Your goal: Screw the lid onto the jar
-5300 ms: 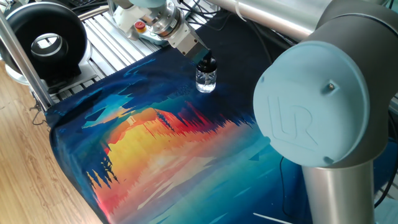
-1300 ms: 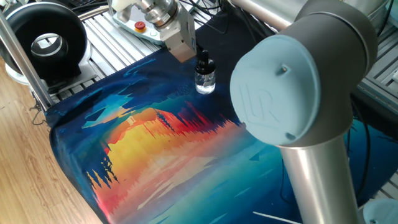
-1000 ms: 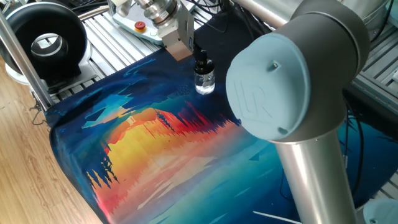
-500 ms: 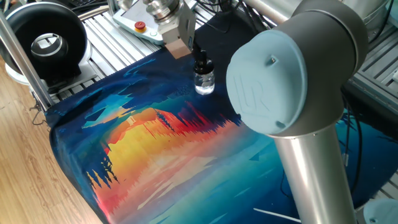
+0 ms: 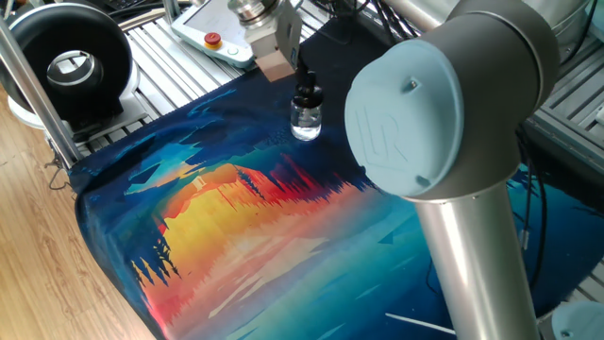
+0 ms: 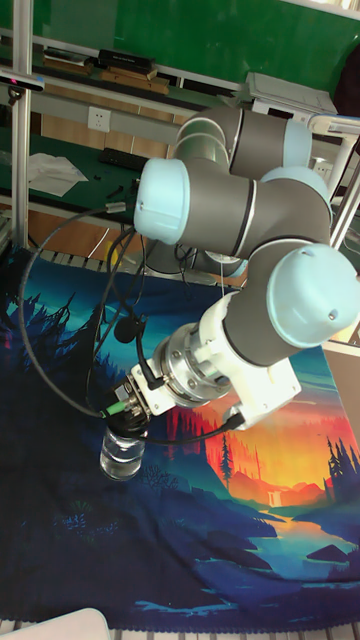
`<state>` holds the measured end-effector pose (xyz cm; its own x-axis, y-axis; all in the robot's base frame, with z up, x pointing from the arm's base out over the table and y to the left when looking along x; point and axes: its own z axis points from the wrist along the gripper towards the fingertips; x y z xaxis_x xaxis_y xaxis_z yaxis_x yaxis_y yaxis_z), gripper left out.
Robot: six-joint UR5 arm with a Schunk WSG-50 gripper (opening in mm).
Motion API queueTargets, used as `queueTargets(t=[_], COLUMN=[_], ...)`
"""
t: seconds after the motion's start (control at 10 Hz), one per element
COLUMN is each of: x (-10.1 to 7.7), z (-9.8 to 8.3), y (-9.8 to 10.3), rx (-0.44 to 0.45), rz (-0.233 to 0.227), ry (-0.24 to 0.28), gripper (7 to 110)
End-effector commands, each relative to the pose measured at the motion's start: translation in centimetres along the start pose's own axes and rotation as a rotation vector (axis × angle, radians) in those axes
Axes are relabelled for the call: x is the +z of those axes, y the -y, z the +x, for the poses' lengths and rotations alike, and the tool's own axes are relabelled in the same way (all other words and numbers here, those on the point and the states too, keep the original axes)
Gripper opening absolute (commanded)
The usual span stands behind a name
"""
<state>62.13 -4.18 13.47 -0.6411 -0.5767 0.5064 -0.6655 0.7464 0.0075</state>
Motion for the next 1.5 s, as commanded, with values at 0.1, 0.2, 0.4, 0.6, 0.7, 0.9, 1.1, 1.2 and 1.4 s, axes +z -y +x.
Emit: queueTargets(t=[0.1, 0.2, 0.4, 0.6, 0.7, 0.9, 1.1, 1.2, 1.4], x=[-0.3, -0.2, 0.2, 0.0, -0.3, -0.3, 0.7, 0.8, 0.3], z=[-0.8, -1.0, -1.1, -0.4, -0.1, -0.2, -0.4, -0.3, -0.2], y=[0.1, 0.3, 0.4, -0.3, -0.4, -0.3, 0.1, 0.4, 0.3], rx=[0.01, 0.011, 0.014, 0.006, 0.005, 0.003, 0.001, 0.006, 0.005], rz=[-0.036, -0.035, -0.04, -0.066, -0.066, -0.069, -0.076, -0.068, -0.08], ry=[0.024, 0.023, 0.018, -0.008, -0.012, -0.003, 0.015, 0.009, 0.014], gripper=[7, 7, 7, 7, 7, 7, 7, 7, 7])
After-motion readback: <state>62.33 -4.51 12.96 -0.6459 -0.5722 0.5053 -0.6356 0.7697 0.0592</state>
